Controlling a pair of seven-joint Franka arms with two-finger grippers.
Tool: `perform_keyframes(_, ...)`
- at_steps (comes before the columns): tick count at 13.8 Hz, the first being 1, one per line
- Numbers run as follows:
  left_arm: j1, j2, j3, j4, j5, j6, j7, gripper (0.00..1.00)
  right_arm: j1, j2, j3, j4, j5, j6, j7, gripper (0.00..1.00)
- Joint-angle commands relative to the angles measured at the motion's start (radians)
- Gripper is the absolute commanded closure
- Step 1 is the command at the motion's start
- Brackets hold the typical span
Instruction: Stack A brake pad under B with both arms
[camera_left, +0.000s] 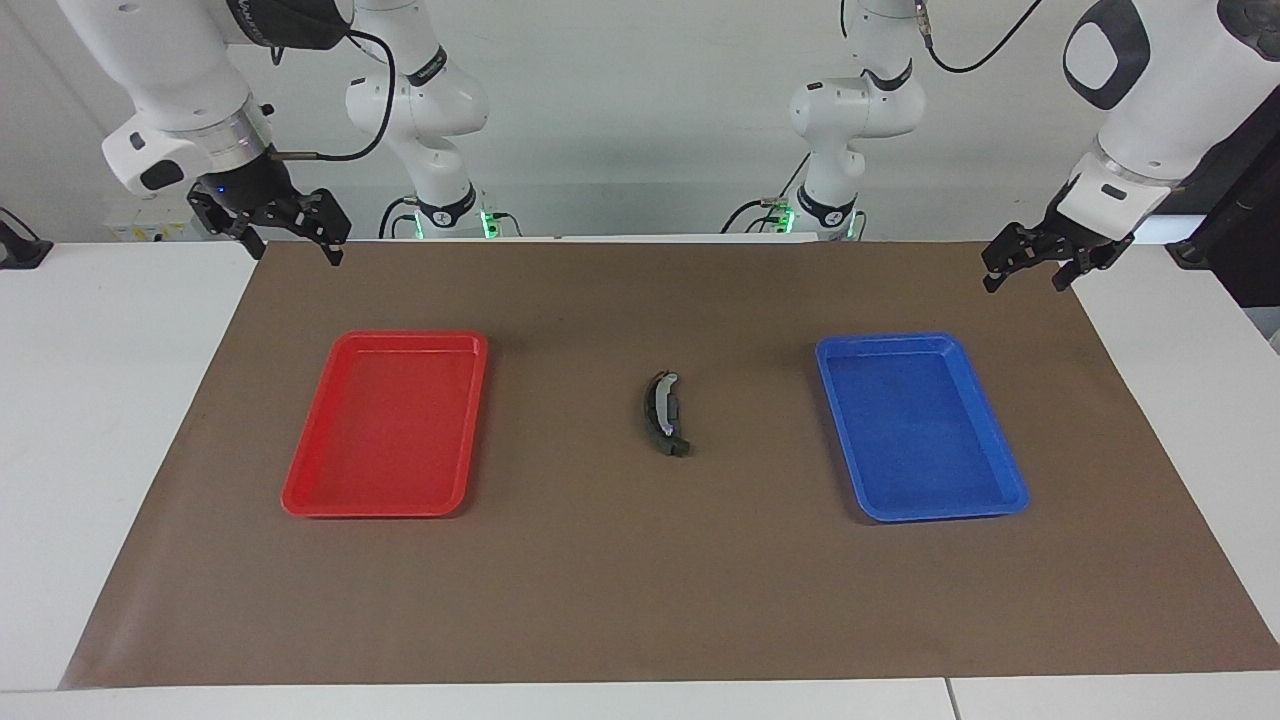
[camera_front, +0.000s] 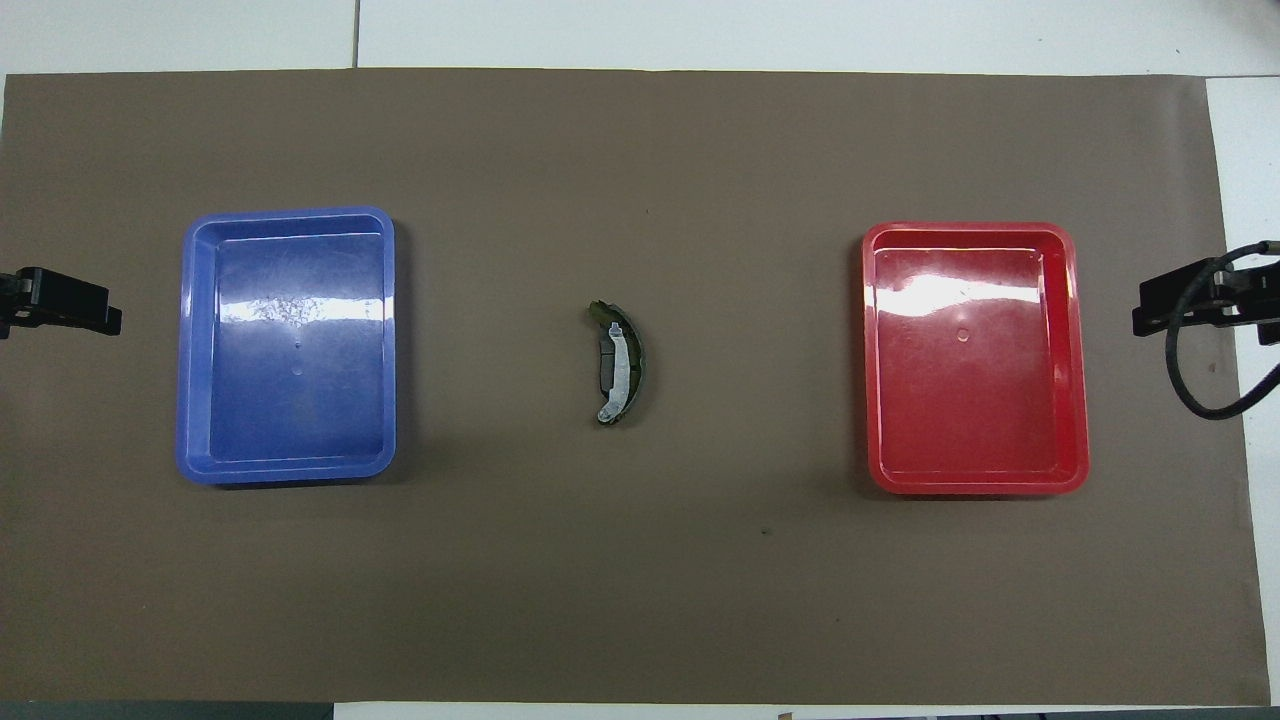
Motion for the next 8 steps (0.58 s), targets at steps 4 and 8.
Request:
perform_keyframes(4,0.008,-0.012,-0.004,-0.01,0.008,-0.008,-0.009,0.01,-0.003,-0.005,0.004,-0.001,-0.006,-0.005,-0.021,0.01)
perform_keyframes(8,0.008,-0.012,-0.005,-0.01,0.006,-0.008,-0.009,0.01,-0.011,-0.004,0.004,-0.01,-0.009,0.068,-0.024,0.01)
